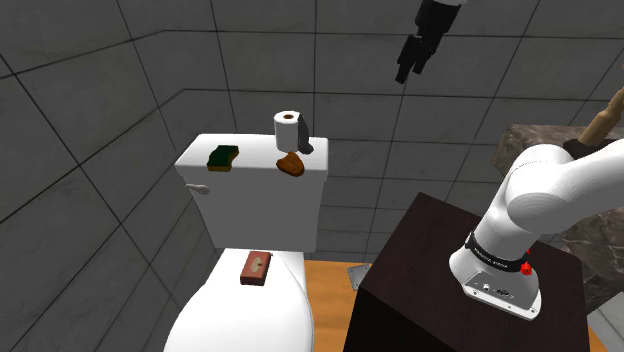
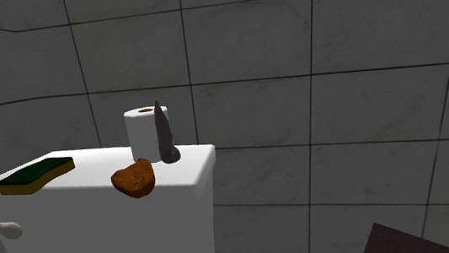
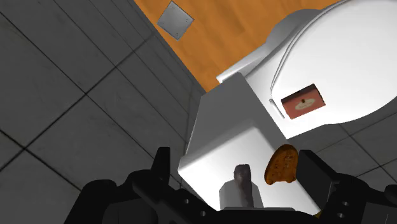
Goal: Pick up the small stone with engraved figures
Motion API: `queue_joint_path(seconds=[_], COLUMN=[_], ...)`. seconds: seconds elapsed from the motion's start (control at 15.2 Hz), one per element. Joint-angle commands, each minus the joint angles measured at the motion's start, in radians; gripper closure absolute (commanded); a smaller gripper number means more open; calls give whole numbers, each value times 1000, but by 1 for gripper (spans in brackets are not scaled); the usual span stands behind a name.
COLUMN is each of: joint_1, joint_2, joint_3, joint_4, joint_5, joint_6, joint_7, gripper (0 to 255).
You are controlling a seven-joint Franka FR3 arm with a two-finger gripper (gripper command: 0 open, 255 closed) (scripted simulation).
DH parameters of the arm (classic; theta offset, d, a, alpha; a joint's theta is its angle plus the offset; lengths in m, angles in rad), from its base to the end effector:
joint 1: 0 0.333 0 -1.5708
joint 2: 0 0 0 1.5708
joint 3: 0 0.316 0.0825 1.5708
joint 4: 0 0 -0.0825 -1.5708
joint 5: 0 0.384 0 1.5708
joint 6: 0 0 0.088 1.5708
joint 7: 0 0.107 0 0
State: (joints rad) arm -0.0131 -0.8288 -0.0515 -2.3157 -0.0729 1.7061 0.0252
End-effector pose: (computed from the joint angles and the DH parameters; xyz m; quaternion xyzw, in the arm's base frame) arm 0.3067 -0.0331 0.6360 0.9932 -0.0374 0.1088 0.0188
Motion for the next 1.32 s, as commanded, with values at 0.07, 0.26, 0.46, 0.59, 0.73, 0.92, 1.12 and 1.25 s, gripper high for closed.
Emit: queue_joint_path(seconds=[0.07,0.26,0.46,0.59,0.73,0.92,1.12,1.25], joint_1=[2,7,10,11,10,5,-2,-8], joint_2=[17,77,149,203,262,359,463,537], joint_3=[15,59,104,134,163,207,249,277], joint_4=[-13,-43,-61,-65,-63,-50,-22,3], joint_5=[3,8,9,5,-1,-20,-50,-78], joint_6=[28,112,194,247,299,371,435,473], joint_7=[18,73,129,167,207,271,339,389], gripper=[0,0,0,0,0,0,0,0])
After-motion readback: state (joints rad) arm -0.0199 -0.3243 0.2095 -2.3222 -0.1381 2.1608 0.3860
